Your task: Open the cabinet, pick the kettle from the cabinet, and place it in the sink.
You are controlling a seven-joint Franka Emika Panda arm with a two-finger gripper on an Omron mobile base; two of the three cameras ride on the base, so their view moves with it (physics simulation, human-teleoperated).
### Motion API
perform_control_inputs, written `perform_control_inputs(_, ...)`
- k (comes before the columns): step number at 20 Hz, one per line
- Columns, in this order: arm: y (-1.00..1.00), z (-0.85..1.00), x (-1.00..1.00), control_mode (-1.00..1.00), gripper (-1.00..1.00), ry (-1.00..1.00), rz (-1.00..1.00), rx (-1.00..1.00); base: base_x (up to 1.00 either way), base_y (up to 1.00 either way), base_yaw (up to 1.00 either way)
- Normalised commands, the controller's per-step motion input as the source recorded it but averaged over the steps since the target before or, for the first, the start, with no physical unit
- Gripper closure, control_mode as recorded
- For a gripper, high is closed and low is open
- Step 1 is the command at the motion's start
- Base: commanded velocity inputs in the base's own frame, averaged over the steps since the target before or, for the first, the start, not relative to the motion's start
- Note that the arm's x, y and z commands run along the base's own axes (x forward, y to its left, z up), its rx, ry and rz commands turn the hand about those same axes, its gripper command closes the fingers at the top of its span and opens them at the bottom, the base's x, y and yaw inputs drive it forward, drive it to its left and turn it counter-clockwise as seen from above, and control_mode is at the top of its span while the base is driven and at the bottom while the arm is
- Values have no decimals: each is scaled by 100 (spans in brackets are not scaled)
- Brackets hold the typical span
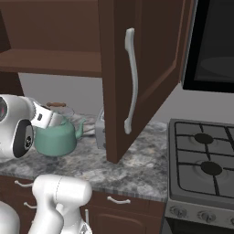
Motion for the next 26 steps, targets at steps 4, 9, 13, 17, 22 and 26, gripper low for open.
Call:
perform_control_inputs(4, 0, 0, 0, -100, 100, 0, 0, 0, 0, 0, 0)
perform_control_inputs(9, 0, 0, 0, -100, 100, 0, 0, 0, 0, 0, 0)
perform_control_inputs(13, 0, 0, 0, -100, 100, 0, 0, 0, 0, 0, 0)
perform_control_inputs(17, 0, 0, 0, -100, 100, 0, 0, 0, 0, 0, 0)
perform_control_inputs(22, 0, 0, 0, 100, 100, 0, 0, 0, 0, 0, 0)
perform_control_inputs(26, 0, 0, 0, 100, 100, 0, 0, 0, 0, 0, 0)
